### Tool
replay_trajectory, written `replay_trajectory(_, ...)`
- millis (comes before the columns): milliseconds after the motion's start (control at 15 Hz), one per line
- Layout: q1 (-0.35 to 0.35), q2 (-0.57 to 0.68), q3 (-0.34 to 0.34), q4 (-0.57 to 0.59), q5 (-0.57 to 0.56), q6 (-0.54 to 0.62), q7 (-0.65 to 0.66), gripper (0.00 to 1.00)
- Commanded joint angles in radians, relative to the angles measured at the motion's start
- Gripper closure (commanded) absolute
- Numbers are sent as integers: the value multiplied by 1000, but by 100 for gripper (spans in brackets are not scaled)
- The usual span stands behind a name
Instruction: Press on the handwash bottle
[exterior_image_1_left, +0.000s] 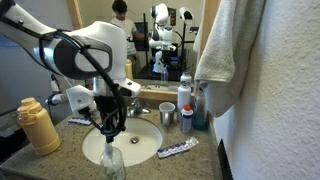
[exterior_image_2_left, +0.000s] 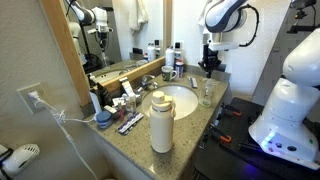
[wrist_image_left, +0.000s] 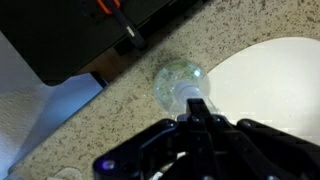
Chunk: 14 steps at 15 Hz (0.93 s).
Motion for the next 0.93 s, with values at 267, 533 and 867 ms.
replay_trajectory(267,-17,-72,17,-28,-29,-29,41,100)
replay_trajectory(533,-20,-100,26,-17,-38,-44,46,100)
replay_trajectory(867,-28,-158,58,14,-78,-92,87,100)
